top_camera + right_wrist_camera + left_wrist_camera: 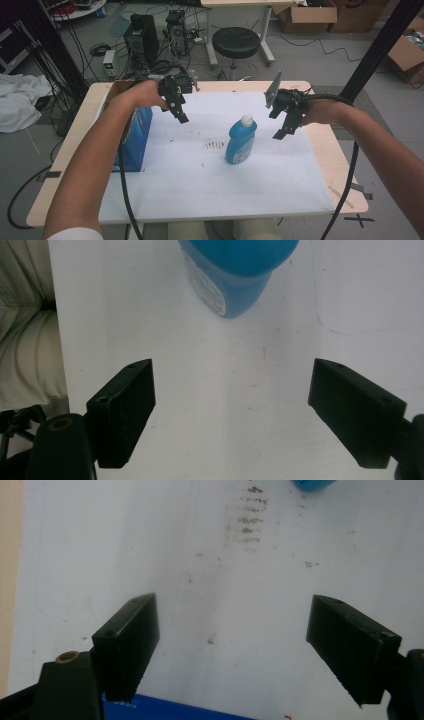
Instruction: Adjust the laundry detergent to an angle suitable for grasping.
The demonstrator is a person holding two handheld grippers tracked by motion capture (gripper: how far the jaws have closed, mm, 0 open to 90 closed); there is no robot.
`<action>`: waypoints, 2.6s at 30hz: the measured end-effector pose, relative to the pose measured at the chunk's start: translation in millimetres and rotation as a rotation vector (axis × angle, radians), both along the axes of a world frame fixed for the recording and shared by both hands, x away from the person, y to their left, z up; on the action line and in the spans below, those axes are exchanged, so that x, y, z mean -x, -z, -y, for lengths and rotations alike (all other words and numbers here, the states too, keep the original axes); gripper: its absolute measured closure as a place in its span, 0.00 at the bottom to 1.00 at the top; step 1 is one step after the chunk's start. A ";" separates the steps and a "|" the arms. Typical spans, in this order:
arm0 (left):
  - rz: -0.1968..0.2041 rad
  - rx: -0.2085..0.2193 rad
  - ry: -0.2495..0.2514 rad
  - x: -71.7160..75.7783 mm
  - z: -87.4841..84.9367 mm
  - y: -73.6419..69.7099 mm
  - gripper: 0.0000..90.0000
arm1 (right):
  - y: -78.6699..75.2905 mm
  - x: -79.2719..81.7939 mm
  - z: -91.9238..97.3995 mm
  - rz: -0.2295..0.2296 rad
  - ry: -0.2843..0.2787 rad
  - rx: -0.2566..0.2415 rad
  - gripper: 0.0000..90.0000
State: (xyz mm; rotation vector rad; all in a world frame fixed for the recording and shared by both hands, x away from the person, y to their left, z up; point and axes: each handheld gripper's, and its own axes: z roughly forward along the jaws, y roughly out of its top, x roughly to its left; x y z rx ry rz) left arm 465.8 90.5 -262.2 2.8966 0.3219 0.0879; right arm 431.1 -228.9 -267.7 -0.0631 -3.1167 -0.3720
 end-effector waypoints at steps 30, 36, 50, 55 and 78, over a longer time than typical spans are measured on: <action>0.036 0.018 -0.068 8.4 -5.3 -4.4 0.23 | -1.1 2.1 1.0 0.008 -0.009 -0.007 0.21; 0.040 0.029 -0.079 10.2 -4.6 -6.2 0.23 | -0.7 1.3 0.7 0.007 -0.012 -0.005 0.21; 0.063 0.105 -0.178 30.4 -7.9 0.2 0.22 | 3.7 2.8 3.9 0.001 -0.005 -0.005 0.21; 0.078 0.147 -0.215 37.8 -9.1 6.2 0.22 | 4.3 3.9 4.5 0.003 -0.005 -0.013 0.21; 0.124 0.311 -0.274 56.3 -4.5 37.8 0.23 | 8.3 6.0 5.7 -0.004 -0.004 -0.014 0.21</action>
